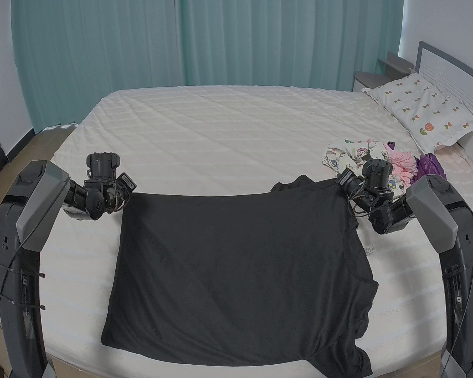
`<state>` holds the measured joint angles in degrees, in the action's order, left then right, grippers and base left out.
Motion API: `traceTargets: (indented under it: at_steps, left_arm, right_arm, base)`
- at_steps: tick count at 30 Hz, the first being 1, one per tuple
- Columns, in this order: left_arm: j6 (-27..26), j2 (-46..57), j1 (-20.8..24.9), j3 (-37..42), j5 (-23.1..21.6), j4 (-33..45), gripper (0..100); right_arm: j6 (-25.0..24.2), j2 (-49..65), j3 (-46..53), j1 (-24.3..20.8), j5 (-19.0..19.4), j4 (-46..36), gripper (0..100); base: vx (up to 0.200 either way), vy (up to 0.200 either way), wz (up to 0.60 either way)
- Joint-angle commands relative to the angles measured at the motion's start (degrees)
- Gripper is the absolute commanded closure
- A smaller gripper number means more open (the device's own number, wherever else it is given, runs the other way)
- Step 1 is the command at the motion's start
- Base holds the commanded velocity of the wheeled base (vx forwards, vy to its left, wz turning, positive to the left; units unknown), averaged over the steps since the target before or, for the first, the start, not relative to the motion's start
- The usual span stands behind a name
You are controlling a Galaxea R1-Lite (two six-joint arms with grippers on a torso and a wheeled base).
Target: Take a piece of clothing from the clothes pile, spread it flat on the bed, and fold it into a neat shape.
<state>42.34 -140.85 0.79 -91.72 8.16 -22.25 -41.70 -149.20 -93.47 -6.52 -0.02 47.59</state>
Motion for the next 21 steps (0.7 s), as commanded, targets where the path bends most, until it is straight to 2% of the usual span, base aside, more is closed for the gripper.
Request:
traceTargets:
  at_steps: [1, 6, 10, 13, 16, 20, 21]
  left_arm:
    - [1.4, -1.0, 0.5, -0.4, 0.1, 0.3, 0]
    - [2.0, -1.4, 0.6, -0.4, 0.1, 0.5, 0]
    - [2.0, -1.1, 0.5, 0.8, 0.3, 0.6, 0]
    - [2.0, 3.0, -0.4, 4.6, 0.1, 0.5, 0]
    - [2.1, 9.1, -1.1, 11.7, -0.9, 0.2, 0]
    - [2.5, 18.2, -1.2, 23.7, -4.5, -0.3, 0]
    - [2.5, 18.2, -1.2, 23.7, -4.5, -0.3, 0]
  right_arm:
    - [0.0, -0.7, 0.2, -0.5, 0.1, -0.5, 0]
    - [0.4, -0.8, 0.9, -0.5, -0.2, -1.1, 0]
    - [0.3, 2.2, 5.7, -0.3, -0.2, -0.7, 0]
    - [0.1, 8.0, 12.4, 0.4, 0.5, -0.7, 0]
    - [-0.3, 13.2, 19.6, 0.6, 0.6, 0.4, 0]
    - [0.0, 19.9, 31.5, 0.3, 0.6, 3.3, 0]
    - [0.0, 19.9, 31.5, 0.3, 0.6, 3.3, 0]
  base:
    - [0.000, 0.000, 0.00]
    - [0.000, 0.000, 0.00]
    - [0.000, 0.000, 0.00]
    - [0.000, 0.000, 0.00]
    - [0.000, 0.000, 0.00]
    - [0.000, 0.000, 0.00]
    - [0.000, 0.000, 0.00]
